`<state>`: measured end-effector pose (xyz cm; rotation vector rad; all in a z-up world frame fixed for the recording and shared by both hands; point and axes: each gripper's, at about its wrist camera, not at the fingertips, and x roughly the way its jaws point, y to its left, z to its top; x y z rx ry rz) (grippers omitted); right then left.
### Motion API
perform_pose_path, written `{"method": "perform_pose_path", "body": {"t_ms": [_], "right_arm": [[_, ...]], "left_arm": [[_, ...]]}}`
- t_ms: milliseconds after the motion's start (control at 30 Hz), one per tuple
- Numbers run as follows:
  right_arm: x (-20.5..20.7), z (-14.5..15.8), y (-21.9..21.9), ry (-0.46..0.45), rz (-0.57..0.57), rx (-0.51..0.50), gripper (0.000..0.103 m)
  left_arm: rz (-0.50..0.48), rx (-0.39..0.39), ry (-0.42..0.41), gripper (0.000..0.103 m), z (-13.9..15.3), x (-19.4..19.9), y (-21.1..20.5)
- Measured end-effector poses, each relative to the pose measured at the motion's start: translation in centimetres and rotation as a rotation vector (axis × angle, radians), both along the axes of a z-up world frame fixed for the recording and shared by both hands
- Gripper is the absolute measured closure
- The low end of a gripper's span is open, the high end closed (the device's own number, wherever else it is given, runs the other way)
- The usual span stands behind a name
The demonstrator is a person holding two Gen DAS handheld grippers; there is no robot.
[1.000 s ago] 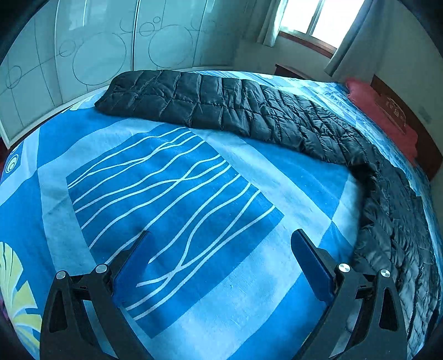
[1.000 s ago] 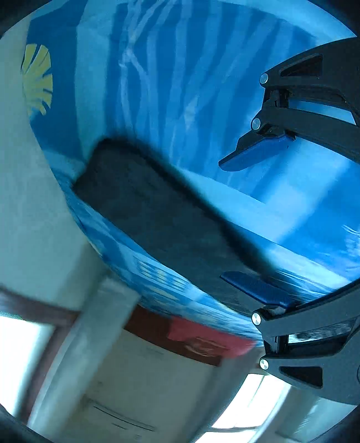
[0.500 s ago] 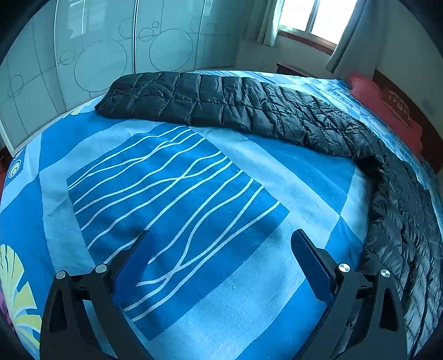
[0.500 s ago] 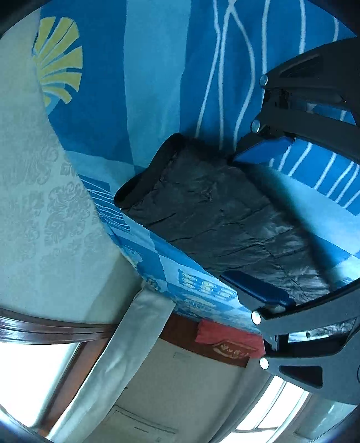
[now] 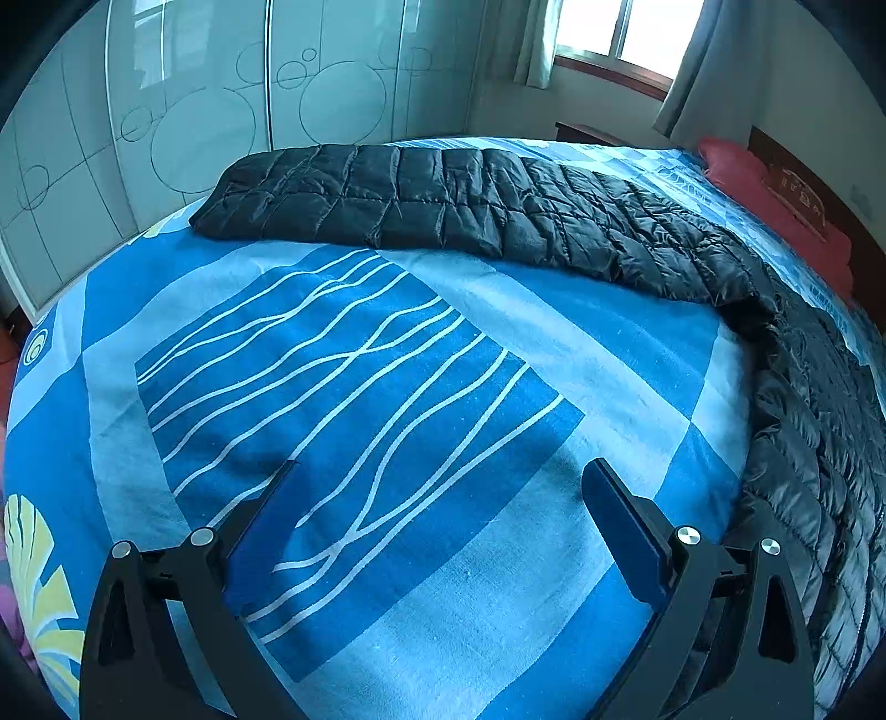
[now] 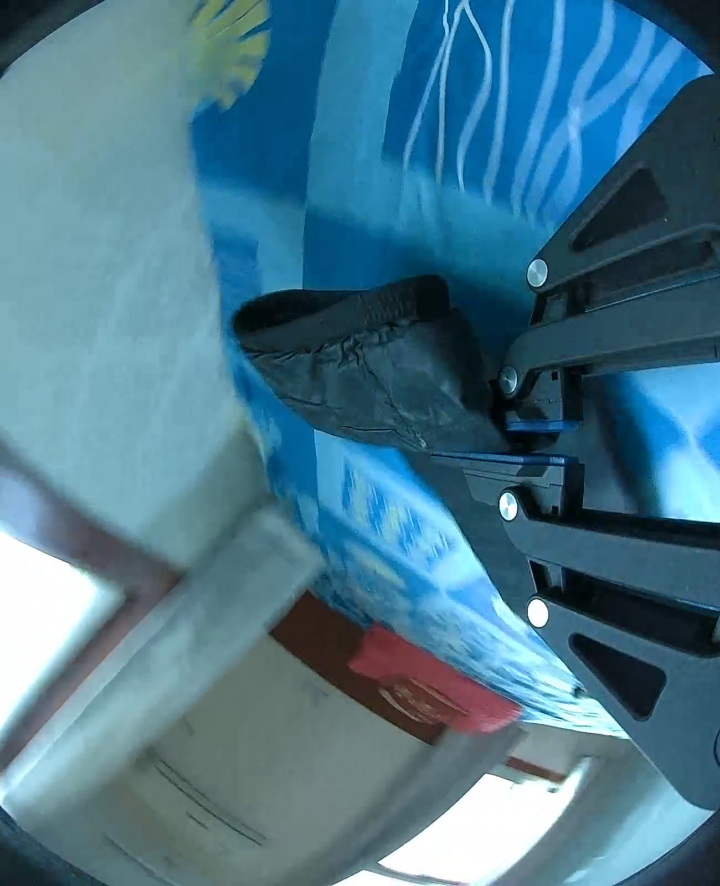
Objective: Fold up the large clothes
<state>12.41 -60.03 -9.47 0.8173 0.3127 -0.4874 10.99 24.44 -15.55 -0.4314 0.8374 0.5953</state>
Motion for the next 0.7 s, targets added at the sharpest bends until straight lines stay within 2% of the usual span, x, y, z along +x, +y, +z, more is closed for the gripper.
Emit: {"method": "perform_pose_path", "body": {"t_ms": [167,300,700], "right_arm": [[5.0,3.5,8.5,0.017,0.180,-0.127,0.098],[9.5,4.4,16.0,0.046,0.319,-0.177,0.098],[19.5,2.1,38.7,0.163,0.651,-0.261,0.098]], "left_arm": [[-0.001,0.022,0.020,0.005,-0.1,0.3,-0.2],[0.000,0.019,0.009,0.005,-0.2,0.0,-0.2],[-0.001,0.006,-0.027,0.005,-0.4,-0.3,0.0]]}}
